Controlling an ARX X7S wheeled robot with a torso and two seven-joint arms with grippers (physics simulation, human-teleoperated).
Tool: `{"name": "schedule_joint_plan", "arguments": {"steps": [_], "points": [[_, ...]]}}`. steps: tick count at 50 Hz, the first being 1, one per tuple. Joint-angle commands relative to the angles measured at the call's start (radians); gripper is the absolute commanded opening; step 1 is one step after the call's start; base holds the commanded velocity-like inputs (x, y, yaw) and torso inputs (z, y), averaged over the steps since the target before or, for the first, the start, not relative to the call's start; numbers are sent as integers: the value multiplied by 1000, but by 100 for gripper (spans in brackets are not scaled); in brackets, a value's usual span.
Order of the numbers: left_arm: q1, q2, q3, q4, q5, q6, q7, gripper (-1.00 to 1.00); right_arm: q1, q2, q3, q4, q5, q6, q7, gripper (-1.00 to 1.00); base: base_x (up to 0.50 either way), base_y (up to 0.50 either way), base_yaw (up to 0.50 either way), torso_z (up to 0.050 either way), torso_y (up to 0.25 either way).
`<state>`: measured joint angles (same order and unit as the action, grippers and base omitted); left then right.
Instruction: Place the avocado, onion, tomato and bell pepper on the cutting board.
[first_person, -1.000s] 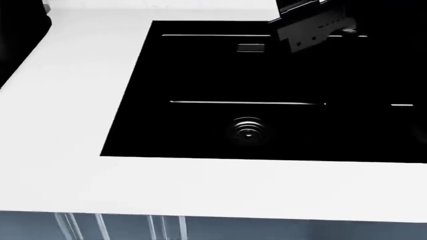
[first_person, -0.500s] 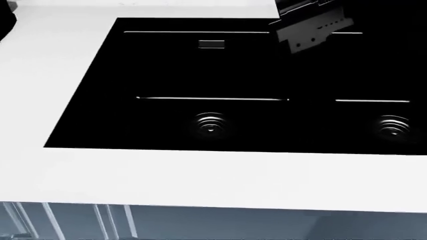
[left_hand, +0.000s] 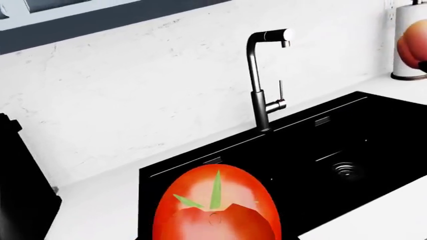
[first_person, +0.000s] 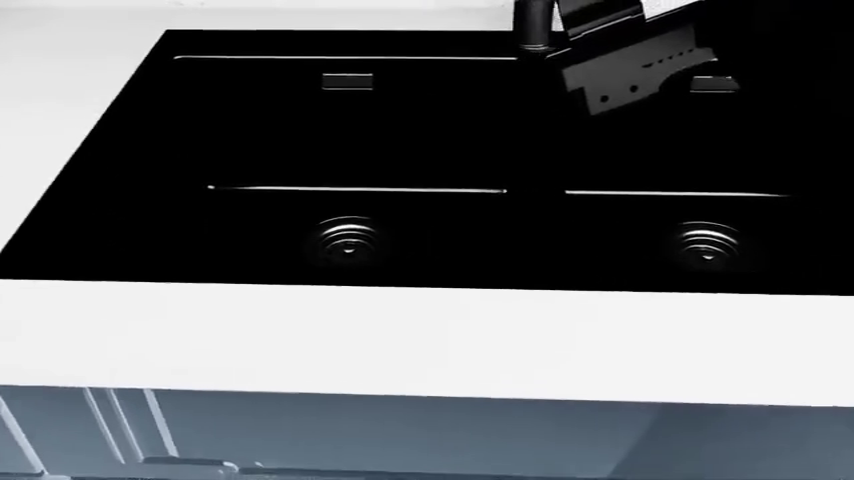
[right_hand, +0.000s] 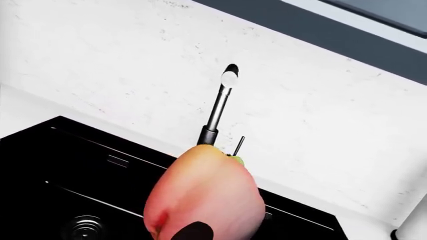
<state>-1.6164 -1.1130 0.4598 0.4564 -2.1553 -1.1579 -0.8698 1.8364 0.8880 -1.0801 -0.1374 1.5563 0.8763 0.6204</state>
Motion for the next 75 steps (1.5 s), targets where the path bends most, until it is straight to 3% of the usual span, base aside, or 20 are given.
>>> {"name": "schedule_joint_plan", "arguments": {"steps": [1, 59, 75], "points": [[8, -11, -14, -3, 17, 4, 19, -100, 10, -9, 6, 2, -31, 16, -21, -100, -51, -297, 0, 0, 0], [-5, 36, 20, -20, 54, 2, 27, -100, 13, -3, 19, 14, -37, 24, -34, -100, -51, -359, 0, 0, 0], [40, 14, 6, 2, 69, 22, 45, -100, -9, -1, 17, -2, -39, 15, -37, -100, -41, -421, 0, 0, 0]]}}
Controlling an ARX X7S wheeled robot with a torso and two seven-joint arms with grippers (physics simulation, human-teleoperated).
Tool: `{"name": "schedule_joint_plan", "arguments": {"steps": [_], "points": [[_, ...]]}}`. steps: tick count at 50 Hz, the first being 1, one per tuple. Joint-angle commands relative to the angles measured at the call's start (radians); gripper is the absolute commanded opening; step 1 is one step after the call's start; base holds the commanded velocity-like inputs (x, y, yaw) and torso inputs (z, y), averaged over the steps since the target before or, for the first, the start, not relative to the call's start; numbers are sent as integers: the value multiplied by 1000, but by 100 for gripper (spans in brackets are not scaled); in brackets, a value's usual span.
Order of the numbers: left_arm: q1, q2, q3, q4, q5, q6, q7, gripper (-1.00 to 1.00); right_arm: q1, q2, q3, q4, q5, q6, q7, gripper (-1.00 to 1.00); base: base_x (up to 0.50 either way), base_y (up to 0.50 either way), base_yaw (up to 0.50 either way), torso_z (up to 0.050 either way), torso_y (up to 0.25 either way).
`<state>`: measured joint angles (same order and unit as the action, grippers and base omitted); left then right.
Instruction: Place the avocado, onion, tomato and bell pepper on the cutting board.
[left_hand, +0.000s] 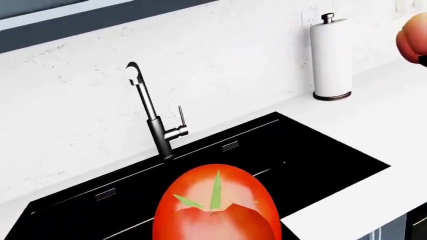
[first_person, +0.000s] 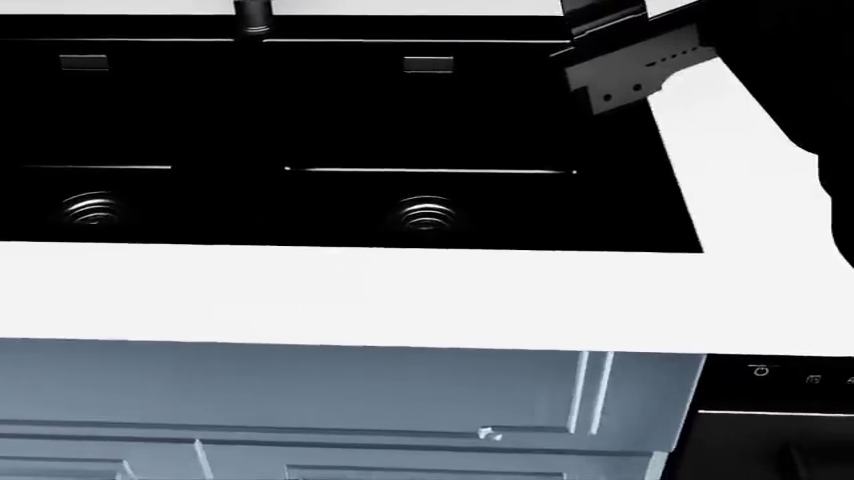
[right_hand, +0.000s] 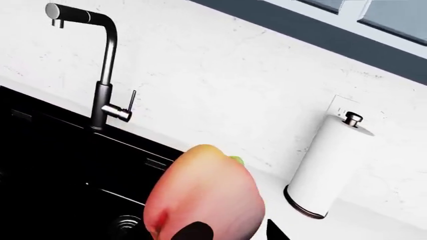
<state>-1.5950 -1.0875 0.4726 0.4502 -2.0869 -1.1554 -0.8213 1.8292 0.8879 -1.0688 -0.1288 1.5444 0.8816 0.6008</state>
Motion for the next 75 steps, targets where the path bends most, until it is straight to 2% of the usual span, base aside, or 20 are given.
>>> {"name": "schedule_joint_plan", "arguments": {"steps": [1, 75], "points": [[20, -12, -7, 10, 1, 21, -3, -100, -1, 0, 6, -14, -27, 10, -18, -100, -12, -430, 0, 10, 0], [45, -24, -17, 31, 22, 42, 22, -100, -18, -4, 11, -29, -36, 13, -32, -100, 0, -433, 0, 0, 0]]}}
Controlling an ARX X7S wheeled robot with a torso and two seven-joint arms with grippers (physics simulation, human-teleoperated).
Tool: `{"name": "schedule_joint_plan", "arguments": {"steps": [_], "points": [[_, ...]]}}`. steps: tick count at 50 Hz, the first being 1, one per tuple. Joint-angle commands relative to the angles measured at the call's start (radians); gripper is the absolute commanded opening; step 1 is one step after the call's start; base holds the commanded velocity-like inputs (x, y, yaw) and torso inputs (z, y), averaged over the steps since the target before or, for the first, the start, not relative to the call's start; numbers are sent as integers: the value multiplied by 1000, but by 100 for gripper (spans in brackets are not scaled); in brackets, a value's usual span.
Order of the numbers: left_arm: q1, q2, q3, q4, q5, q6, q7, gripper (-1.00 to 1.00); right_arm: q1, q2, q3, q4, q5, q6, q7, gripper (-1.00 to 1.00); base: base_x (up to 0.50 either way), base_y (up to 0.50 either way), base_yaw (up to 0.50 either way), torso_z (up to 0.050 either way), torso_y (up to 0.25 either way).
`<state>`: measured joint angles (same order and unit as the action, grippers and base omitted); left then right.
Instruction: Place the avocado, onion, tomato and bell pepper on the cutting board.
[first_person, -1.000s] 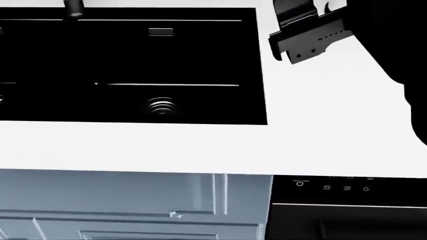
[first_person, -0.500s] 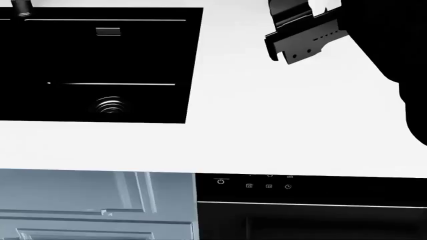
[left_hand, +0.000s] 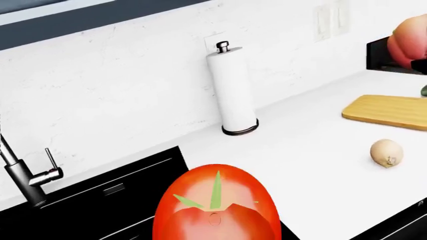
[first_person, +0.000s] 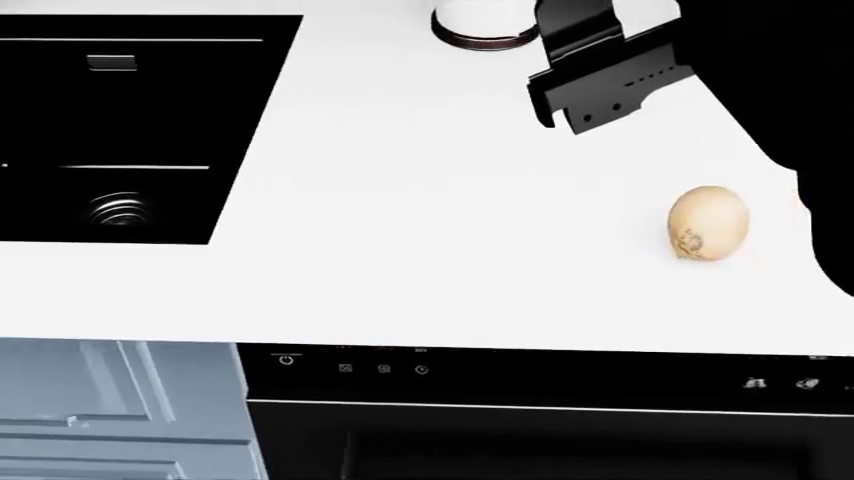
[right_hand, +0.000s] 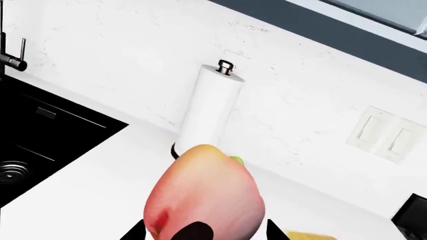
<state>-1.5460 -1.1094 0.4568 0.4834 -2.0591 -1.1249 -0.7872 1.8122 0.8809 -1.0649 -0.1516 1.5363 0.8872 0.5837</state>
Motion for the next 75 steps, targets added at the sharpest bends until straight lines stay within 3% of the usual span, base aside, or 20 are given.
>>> {"name": "schedule_joint_plan", "arguments": {"steps": [1, 75], "points": [[-2, -3, -1, -1, -6, 12, -11, -100, -2, 3, 7, -7, -29, 7, -15, -100, 0, -430, 0, 0, 0], [-14, 6, 1, -2, 14, 13, 10, -100, 5, -8, 22, 10, -37, 15, -23, -100, 0, -436, 0, 0, 0]]}}
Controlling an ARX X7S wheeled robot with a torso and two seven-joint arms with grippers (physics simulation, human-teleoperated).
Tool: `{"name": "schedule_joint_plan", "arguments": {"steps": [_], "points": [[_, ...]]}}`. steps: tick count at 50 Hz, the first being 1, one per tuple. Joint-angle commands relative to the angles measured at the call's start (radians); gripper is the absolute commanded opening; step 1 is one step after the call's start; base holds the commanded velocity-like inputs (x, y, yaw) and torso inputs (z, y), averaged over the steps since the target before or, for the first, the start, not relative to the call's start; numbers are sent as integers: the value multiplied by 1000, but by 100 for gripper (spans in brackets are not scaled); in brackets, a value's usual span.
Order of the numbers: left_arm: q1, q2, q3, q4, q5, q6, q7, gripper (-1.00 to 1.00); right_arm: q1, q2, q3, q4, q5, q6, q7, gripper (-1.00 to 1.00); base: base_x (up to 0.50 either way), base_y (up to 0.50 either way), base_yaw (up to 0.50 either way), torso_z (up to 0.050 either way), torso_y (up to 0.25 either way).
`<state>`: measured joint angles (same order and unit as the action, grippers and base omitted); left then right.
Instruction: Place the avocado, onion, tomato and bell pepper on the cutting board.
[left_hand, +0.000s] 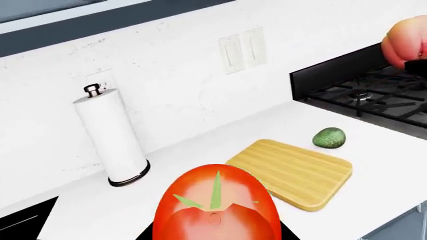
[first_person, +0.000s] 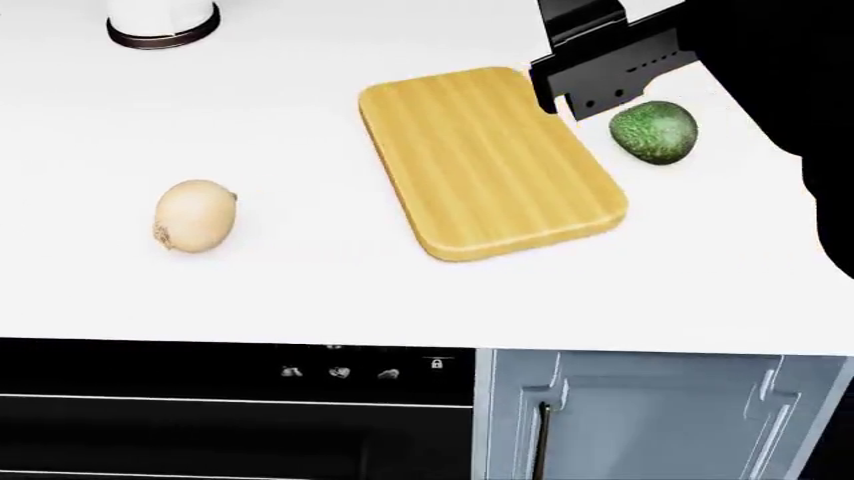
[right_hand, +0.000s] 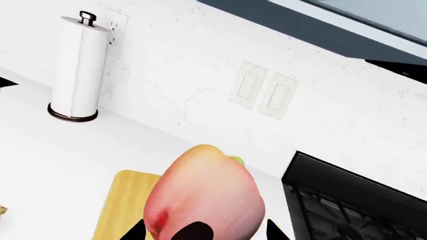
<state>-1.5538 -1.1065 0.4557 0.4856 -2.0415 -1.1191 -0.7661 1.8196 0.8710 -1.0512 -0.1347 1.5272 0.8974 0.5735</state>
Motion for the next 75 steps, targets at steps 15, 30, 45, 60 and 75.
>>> {"name": "schedule_joint_plan", "arguments": {"steps": [15, 30, 45, 60, 75], "points": [[-9, -3, 3, 3, -17, 14, -22, -100, -22, 18, 18, -26, -24, -12, -1, -100, 0, -391, 0, 0, 0], [-11, 0, 6, 2, -16, 16, -23, -100, -20, 27, 32, -33, -52, -36, 40, -100, 0, 0, 0, 0, 1], [-23, 6, 9, -8, -8, 9, -15, -100, -15, 4, 23, -8, -61, -24, 17, -100, 135, 0, 0, 0, 0], [-16, -3, 5, -4, -5, 13, -9, -100, -22, 3, 25, -19, -55, -23, 22, -100, 317, 0, 0, 1, 1], [-22, -8, 6, 0, -16, 15, -14, -100, -21, 3, 28, -24, -52, -21, 22, -100, 317, 0, 0, 0, 1]]}}
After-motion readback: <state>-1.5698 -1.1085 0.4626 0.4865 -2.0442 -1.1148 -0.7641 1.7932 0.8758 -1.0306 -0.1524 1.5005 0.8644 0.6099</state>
